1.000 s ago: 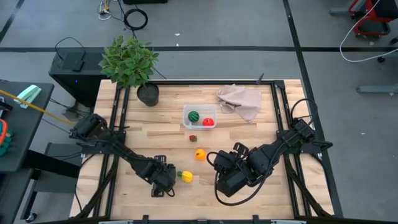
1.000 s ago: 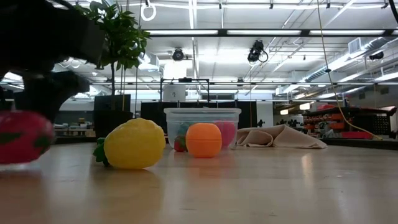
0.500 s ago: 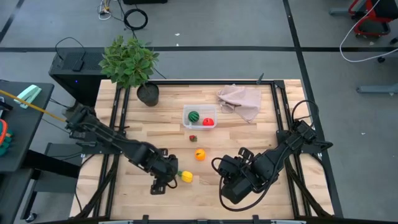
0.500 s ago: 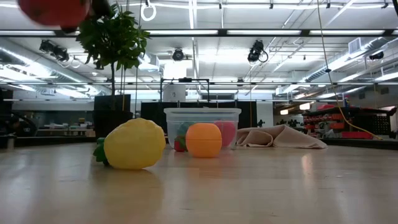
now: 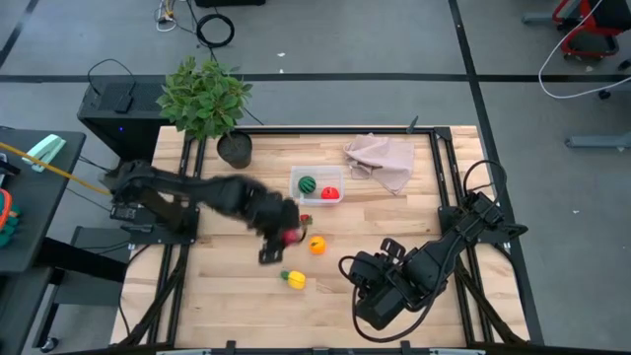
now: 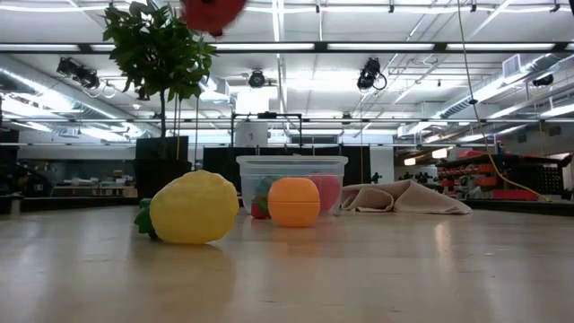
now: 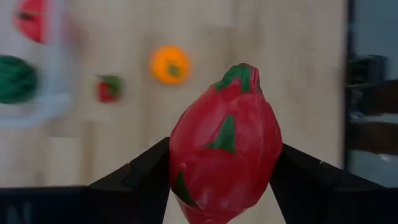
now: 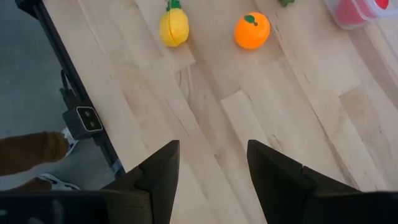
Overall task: Pick and placing Produce into tupperware
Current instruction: Put the red dragon fruit into the transparent container
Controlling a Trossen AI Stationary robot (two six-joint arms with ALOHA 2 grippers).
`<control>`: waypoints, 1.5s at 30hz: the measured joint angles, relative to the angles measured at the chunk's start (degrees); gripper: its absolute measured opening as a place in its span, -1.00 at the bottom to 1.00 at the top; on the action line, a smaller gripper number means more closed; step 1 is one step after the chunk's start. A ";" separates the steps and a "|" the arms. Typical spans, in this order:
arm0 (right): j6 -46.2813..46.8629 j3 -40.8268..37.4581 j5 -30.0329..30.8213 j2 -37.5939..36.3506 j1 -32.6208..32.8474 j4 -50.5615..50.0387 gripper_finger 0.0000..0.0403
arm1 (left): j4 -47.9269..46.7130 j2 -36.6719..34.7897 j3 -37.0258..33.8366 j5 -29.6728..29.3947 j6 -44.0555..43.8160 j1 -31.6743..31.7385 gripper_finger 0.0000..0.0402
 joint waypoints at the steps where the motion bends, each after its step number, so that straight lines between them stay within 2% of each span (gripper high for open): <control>1: 0.00 0.00 0.06 0.00 -0.02 0.00 -0.03 | 0.03 0.17 0.00 -0.01 1.70 1.87 0.19; 8: 0.29 0.00 0.99 0.00 -0.26 0.00 -0.03 | 1.83 1.59 0.00 0.92 9.78 13.15 0.22; 14: 1.50 0.01 1.09 0.00 -0.24 0.04 -0.03 | 1.14 4.52 1.77 2.59 15.99 17.33 0.19; 25: 2.96 0.01 1.44 0.00 -0.87 0.38 -0.03 | -5.12 19.27 22.25 2.67 26.42 23.39 0.20; 28: 3.49 0.02 1.64 0.00 -0.87 0.35 -0.03 | -8.47 23.26 25.81 2.83 28.09 25.71 0.21; 34: 4.07 0.02 2.00 0.00 -0.87 0.17 -0.03 | -10.75 27.67 24.50 2.67 24.00 29.88 0.23; 45: 4.31 0.00 2.97 0.00 -1.38 0.28 -0.03 | -1.24 29.56 22.80 3.58 8.08 30.85 0.24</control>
